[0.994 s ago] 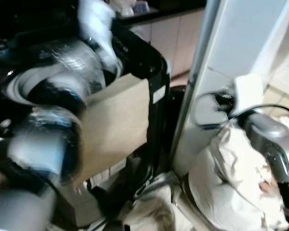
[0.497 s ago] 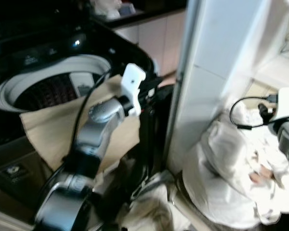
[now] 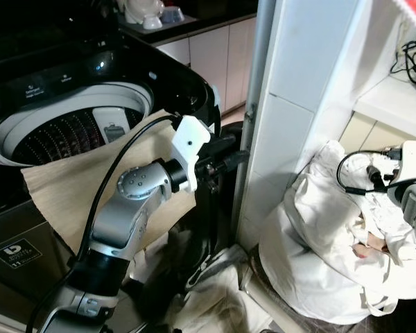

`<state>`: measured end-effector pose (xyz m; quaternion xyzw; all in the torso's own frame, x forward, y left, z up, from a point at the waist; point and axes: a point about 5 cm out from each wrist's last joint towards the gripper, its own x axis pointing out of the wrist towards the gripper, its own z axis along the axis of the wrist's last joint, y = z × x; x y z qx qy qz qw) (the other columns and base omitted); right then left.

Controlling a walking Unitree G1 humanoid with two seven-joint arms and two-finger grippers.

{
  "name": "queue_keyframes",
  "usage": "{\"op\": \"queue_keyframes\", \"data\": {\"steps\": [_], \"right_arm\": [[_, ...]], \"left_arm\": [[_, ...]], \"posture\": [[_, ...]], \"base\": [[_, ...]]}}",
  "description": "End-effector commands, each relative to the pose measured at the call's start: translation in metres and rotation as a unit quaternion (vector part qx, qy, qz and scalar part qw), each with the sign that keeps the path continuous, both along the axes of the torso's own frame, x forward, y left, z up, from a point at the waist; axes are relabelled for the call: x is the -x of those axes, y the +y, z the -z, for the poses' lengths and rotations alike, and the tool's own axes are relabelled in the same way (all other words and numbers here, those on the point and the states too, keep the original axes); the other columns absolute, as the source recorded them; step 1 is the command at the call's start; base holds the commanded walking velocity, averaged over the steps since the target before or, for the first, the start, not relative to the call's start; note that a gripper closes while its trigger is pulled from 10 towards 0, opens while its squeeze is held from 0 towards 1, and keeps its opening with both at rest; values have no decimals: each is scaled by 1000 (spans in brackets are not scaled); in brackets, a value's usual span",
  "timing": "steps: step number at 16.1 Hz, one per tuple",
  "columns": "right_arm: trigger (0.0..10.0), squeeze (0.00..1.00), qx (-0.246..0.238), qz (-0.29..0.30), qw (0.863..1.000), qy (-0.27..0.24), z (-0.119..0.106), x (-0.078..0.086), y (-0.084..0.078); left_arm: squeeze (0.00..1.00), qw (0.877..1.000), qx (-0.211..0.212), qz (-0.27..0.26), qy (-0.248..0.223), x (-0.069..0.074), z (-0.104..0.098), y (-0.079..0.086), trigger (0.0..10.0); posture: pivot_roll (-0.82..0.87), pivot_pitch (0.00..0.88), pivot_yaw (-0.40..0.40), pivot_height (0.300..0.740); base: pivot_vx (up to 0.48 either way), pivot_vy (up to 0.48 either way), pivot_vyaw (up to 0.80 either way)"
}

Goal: Clothes washing

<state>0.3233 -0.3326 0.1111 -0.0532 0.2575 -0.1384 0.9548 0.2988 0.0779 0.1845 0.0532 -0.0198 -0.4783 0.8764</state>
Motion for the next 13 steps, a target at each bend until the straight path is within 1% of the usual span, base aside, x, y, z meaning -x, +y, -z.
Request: {"op": "queue_keyframes", "data": {"steps": [1,3,6,7,8,9,13], "right_arm": [[10000,0,-22,-3,998,55,19,7,4],[10000,0,-51,11,994,100,37,17,5],[10000,0,-63,15,988,140,52,28,6],[7412,0,-64,15,986,150,56,31,6],[1529,0,-62,15,986,153,57,32,5],[0,0,-57,14,986,154,57,31,5],[0,0,-53,14,988,144,53,29,3]], "left_arm": [[0,1000,-13,26,7,7,1,-3,10000],[0,998,-33,53,23,15,5,-4,10000],[0,995,-48,78,39,23,10,-6,10000],[0,995,-50,81,42,25,10,-6,10000],[0,994,-50,82,44,25,10,-6,10000],[0,994,-52,85,46,26,10,-6,10000],[0,993,-56,91,48,27,9,-7,10000]], "posture": [[-47,0,44,740],[-45,0,44,740],[-45,0,45,740],[-45,0,46,740],[-45,0,46,740],[-48,0,47,740],[-52,0,51,740]], "base": [[0,0,0],[0,0,0],[0,0,0],[0,0,0],[0,0,0],[0,0,0],[0,0,0]]}}
